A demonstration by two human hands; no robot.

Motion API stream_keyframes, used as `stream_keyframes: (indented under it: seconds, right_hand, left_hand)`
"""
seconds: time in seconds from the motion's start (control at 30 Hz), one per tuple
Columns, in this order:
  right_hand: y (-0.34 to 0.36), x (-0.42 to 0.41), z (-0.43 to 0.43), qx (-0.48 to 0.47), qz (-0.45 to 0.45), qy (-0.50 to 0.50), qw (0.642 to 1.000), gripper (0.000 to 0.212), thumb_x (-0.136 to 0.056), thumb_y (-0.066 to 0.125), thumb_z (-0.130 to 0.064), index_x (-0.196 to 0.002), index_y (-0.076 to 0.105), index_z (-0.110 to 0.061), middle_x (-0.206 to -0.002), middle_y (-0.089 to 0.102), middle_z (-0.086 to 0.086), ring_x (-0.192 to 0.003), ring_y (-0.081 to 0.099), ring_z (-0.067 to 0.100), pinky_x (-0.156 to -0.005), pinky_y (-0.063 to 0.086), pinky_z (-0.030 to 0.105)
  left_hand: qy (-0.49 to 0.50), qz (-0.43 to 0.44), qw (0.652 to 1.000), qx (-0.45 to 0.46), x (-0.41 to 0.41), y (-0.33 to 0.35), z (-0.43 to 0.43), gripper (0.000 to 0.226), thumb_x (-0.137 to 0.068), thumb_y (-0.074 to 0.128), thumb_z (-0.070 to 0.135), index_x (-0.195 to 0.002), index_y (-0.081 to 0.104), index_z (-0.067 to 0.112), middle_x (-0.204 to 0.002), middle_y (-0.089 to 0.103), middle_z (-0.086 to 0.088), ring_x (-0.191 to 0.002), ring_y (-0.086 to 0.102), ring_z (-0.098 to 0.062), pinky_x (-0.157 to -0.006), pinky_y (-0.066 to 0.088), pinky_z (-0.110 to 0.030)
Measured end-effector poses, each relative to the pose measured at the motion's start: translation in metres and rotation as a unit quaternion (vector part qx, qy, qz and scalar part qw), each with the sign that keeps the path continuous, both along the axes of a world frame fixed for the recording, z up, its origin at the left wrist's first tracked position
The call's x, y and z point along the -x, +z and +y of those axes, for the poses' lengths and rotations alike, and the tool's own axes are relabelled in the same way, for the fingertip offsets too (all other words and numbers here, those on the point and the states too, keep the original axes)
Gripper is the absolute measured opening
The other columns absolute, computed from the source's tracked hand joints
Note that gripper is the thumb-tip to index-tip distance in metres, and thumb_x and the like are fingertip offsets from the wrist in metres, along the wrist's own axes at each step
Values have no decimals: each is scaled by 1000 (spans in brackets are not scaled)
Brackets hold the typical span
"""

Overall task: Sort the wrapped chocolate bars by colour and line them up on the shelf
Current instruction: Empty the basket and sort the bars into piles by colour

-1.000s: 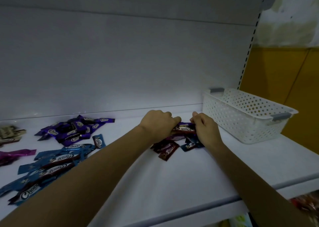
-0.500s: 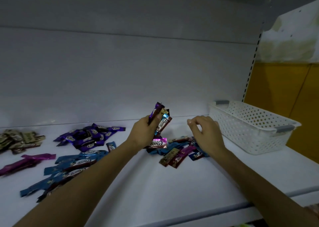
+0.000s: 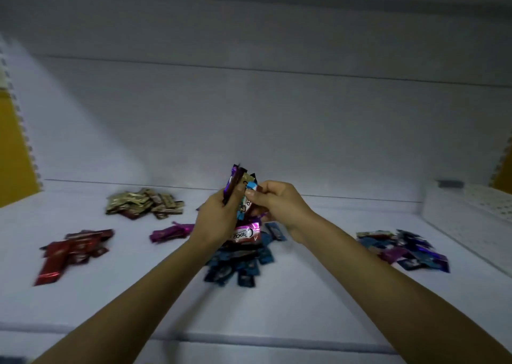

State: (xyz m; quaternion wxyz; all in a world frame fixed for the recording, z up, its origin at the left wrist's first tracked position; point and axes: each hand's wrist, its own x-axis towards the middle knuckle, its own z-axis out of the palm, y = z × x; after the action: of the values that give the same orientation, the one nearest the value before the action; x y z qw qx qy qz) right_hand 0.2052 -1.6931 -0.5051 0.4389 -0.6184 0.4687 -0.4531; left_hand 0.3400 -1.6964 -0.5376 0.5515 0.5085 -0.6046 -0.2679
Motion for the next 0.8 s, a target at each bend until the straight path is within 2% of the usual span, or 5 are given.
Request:
stream_keyframes:
  seconds: [0.17, 0.3, 0.43, 0.63, 0.8]
  right_hand:
    - [-6, -39, -6, -22, 10, -4, 1000, 9, -86, 69, -18, -90, 65, -11, -71, 66, -2, -51, 58, 3, -54, 46, 20]
    - [-21, -26, -1, -1, 158, 31, 987, 13, -76, 78, -19, -81, 68, -12, -73, 67, -2, -59, 59, 5, -59, 46, 18]
    - [-31, -22, 5, 96, 355, -25, 930, 33, -73, 79, -37, -102, 68, -25, -88, 59, -8, -79, 58, 8, -68, 44, 25]
    - [-24, -83, 29, 181, 321, 80, 926, 32, -73, 67, -61, -80, 71, -30, -76, 65, -14, -69, 56, -6, -59, 40, 16]
    - [-25, -114, 25, 142, 299, 169, 928, 16, -80, 75, -27, -71, 69, -14, -55, 57, -14, -50, 48, -3, -51, 35, 11]
  left_hand:
    - [39, 41, 998, -19, -78, -5, 14, 46, -96, 45, 51, -64, 48, 18, -42, 46, 8, -39, 42, -5, -44, 31, -24]
    - [50, 28, 998, -25, -111, -18, 23, 48, -97, 44, 50, -85, 62, 7, -58, 59, 4, -54, 54, -11, -50, 39, -24]
    - [61, 4, 998, -22, -119, -33, 25, 44, -97, 40, 50, -78, 55, 13, -46, 47, 9, -43, 44, -3, -51, 35, -25]
    - [77, 10, 997, -8, -124, -43, 26, 38, -98, 42, 48, -73, 55, 22, -48, 49, 9, -50, 46, -4, -51, 34, -24]
    - [93, 39, 995, 7, -137, -41, 30, 35, -98, 41, 47, -73, 55, 27, -51, 54, 12, -48, 52, 4, -45, 37, -10]
